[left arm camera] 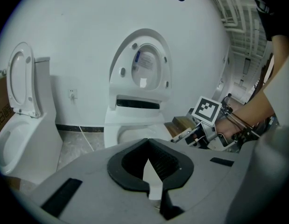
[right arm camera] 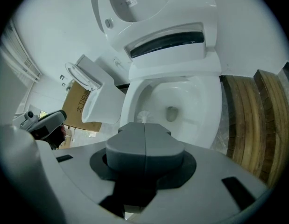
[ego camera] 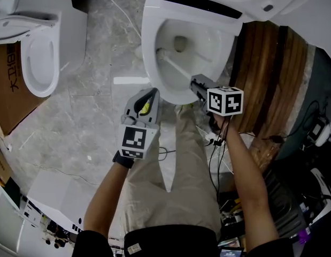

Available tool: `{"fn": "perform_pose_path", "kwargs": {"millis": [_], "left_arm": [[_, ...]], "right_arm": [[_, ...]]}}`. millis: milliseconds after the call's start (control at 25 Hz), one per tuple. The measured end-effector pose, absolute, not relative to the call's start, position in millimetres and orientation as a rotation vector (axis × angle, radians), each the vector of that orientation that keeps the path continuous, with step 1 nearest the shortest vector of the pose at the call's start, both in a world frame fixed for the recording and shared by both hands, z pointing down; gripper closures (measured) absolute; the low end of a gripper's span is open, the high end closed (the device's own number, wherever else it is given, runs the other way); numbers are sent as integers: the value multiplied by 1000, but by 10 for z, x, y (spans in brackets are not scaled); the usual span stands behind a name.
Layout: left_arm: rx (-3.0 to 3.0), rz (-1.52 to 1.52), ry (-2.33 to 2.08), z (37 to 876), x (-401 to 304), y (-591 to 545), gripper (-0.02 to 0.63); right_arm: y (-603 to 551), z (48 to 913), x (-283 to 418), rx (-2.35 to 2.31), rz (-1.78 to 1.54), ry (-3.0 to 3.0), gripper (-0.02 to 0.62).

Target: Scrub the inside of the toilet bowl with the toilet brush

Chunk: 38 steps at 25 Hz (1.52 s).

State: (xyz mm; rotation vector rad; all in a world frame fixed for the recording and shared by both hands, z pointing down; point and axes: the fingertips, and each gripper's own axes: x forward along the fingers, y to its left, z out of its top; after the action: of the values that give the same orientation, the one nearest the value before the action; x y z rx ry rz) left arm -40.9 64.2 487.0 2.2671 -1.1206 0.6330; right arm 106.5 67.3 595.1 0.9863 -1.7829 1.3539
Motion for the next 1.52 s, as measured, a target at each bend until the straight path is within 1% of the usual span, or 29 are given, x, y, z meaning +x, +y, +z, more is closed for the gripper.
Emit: {"fn": "perform_pose_path", "kwargs": {"millis": [600,1080,1360,1440,1520], "left_arm": [[2203,612,-1197,4883,-451,642,588],[2126,566,-1292,4941,-427,610,588],[2159,567,-1251,4894,-274,651,588],[2163,575,-1244,4884,-285,672,588],[2162,583,-1240,4889,-300,684,588]], "right_arm": [[316,6041,1092,1032,1349,-1817,440],[9,6094,1123,1015,1252,-1833,440],[-139,6076,1429,1214,1143,-1776,440],[-61,6062,1397,1176,1133,-1791,440],[25,6051,1360,1118,1053,-1794,440]]}}
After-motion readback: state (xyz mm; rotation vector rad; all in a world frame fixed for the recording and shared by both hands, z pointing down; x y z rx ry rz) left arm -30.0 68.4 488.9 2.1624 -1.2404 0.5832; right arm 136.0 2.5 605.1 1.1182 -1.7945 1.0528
